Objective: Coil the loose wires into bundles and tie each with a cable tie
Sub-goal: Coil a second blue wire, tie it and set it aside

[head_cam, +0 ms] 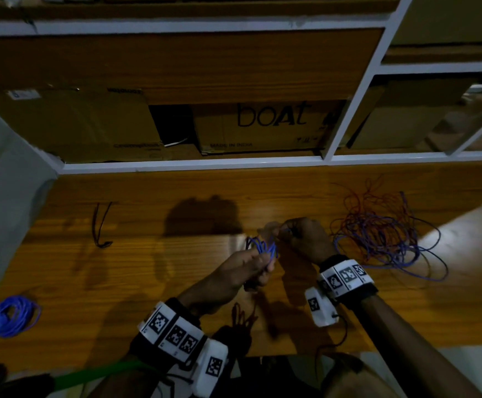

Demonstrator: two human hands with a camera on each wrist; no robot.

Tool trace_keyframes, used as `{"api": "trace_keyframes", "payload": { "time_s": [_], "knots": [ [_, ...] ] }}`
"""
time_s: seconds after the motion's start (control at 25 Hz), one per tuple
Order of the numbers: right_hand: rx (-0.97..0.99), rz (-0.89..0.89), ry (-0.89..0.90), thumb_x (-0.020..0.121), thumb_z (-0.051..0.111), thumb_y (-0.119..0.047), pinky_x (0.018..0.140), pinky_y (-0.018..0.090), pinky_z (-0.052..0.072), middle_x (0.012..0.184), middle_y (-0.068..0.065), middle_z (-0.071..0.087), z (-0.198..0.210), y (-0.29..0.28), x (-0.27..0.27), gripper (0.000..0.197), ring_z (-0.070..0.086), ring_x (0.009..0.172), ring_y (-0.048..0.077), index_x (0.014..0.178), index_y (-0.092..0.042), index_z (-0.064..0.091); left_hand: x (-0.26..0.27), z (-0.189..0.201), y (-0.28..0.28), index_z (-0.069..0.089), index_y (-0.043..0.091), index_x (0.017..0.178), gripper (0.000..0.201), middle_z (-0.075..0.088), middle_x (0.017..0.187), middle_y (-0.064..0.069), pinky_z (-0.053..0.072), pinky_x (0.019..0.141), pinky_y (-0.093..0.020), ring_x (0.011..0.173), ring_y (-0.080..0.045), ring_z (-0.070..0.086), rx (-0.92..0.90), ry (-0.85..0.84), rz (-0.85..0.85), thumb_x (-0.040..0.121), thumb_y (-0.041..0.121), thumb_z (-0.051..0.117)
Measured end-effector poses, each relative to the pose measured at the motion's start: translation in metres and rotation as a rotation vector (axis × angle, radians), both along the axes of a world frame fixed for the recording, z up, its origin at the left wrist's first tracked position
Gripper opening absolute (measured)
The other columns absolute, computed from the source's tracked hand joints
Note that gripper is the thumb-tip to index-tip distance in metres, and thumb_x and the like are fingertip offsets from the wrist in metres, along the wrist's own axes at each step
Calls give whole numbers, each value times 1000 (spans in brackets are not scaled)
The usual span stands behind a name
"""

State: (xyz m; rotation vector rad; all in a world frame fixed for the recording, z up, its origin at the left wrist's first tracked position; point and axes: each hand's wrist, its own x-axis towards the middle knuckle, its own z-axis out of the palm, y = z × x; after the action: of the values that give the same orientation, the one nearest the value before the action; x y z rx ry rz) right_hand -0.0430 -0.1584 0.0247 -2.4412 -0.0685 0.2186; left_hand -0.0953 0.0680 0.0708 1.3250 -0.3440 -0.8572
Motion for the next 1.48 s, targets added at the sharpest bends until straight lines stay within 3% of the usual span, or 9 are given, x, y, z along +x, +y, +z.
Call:
{"api": "trace_keyframes", "payload": {
  "time_s": [0.16, 0.32, 0.44, 0.68, 0.76, 0.96, 1.12, 1.24, 1.48],
  "knots": [
    [84, 17, -23, 90, 70, -15, 62, 28, 43, 73, -1, 71, -3, 6, -9, 18, 63, 67, 11, 73, -21, 69, -5, -12, -17, 52, 18, 88, 28, 41, 66, 12, 28, 55, -19, 56, -7, 31, 85, 8, -170, 105, 36, 40],
    [180, 97, -31, 94, 63, -17, 63, 41, 54, 64, -6, 69, 1, 12, -21, 31, 68, 68, 19, 66, -30, 69, -9, -25, -27, 56, 20, 88, 32, 48, 70, 10, 35, 62, -24, 61, -5, 43, 351, -22, -65, 107, 41, 39],
    [182, 194, 71, 101, 57, -26, 56, 33, 37, 48, -6, 46, 14, 21, -36, 49, 46, 48, 8, 53, -30, 50, -7, -29, -24, 59, 15, 92, 34, 50, 74, 3, 36, 64, -28, 66, -13, 45, 509, -28, -4, 108, 37, 38],
    [452, 139, 141, 107, 45, -19, 61, 23, 42, 66, 5, 62, 19, 30, -69, 31, 54, 57, 13, 86, -15, 67, -12, -24, -26, 56, 13, 98, 27, 50, 76, 2, 36, 56, -22, 60, -9, 41, 584, -139, 18, 109, 23, 33],
    [481, 85, 92, 107, 45, -15, 64, 20, 45, 71, 1, 64, 17, 40, -77, 25, 59, 64, 13, 103, -9, 69, -11, -25, -24, 55, 16, 86, 33, 49, 69, 4, 34, 57, -24, 58, -10, 41, 529, -79, 60, 110, 25, 34],
    [423, -115, -92, 103, 52, -16, 65, 17, 49, 76, -12, 69, 8, 72, -103, 21, 64, 72, -4, 99, -27, 70, -10, -34, -4, 53, 16, 77, 42, 45, 64, 1, 32, 52, -26, 48, -9, 38, 393, 83, 121, 110, 29, 32],
    [321, -329, -271, 98, 63, -26, 70, 30, 53, 92, -7, 69, -4, 95, -120, 11, 66, 86, 8, 96, -24, 74, -16, -35, 14, 63, 14, 103, 39, 48, 70, 1, 30, 54, -26, 56, -10, 40, 135, 246, 152, 107, 33, 30],
    [330, -382, -345, 93, 70, -27, 70, 28, 51, 90, -8, 63, -6, 108, -128, 6, 63, 85, 7, 88, -25, 74, -22, -45, 20, 58, -4, 128, 55, 46, 64, 5, 33, 51, -24, 54, -10, 40, 139, 181, 192, 107, 42, 37],
    [494, -332, -289, 93, 71, -29, 68, 36, 57, 75, 2, 70, -8, 123, -130, 21, 71, 82, 10, 77, -17, 65, -31, -45, 22, 65, -2, 107, 35, 48, 57, 4, 32, 52, -28, 51, -11, 40, 147, 123, 431, 108, 22, 40]
  ]
}}
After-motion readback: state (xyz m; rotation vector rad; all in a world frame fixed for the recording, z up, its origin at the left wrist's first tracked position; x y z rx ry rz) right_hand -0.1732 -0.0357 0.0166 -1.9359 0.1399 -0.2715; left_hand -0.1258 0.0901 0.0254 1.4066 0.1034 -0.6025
